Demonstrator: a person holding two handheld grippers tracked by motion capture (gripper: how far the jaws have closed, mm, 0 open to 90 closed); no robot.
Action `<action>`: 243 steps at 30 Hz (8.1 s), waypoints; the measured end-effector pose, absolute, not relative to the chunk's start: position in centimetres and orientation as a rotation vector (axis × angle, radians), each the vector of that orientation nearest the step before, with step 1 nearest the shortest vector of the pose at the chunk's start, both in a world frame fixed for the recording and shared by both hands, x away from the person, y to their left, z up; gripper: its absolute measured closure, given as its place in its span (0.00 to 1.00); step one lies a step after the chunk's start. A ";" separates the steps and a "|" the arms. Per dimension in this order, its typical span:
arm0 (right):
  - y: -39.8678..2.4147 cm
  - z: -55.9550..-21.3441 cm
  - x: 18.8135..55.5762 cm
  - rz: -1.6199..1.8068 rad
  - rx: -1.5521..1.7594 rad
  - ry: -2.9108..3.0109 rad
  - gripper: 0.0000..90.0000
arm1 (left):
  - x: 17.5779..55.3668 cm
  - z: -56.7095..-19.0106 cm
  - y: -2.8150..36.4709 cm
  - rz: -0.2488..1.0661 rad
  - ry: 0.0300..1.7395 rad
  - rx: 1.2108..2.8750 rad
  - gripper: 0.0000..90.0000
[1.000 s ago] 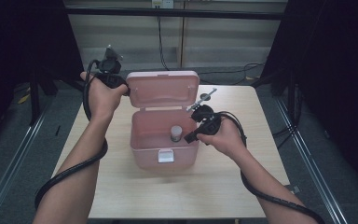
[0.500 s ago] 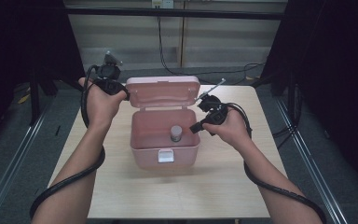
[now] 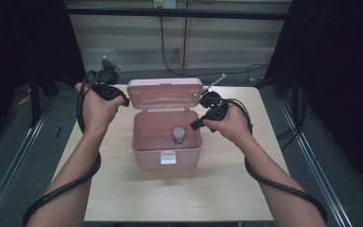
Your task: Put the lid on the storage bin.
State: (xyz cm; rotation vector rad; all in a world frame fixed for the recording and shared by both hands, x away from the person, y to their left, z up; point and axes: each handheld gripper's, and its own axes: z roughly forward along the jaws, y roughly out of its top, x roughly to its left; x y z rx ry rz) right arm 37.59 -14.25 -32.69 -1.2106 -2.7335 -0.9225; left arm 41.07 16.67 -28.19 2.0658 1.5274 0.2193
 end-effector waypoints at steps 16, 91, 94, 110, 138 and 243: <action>-15.2 -32.7 38.0 -0.921 -1.224 -2.721 1.00 | 44.7 -24.1 18.2 0.143 1.541 1.966 1.00; -16.2 -34.5 35.8 -1.034 -1.172 -2.705 0.98 | 41.6 -32.9 21.6 0.134 1.583 1.999 0.35; -16.2 -34.9 35.7 -1.037 -1.169 -2.699 0.97 | 41.3 -33.6 22.0 0.137 1.575 1.998 0.32; -16.2 -35.9 35.3 -1.029 -1.171 -2.711 0.86 | 40.2 -37.1 23.5 0.113 1.597 2.008 0.29; -16.2 -36.0 34.7 -0.993 -1.179 -2.755 0.72 | 38.9 -41.3 24.9 0.073 1.650 2.030 0.31; -23.6 -46.8 28.5 -0.913 -1.200 -2.734 0.24 | 34.8 -46.8 27.0 0.054 1.586 2.080 0.29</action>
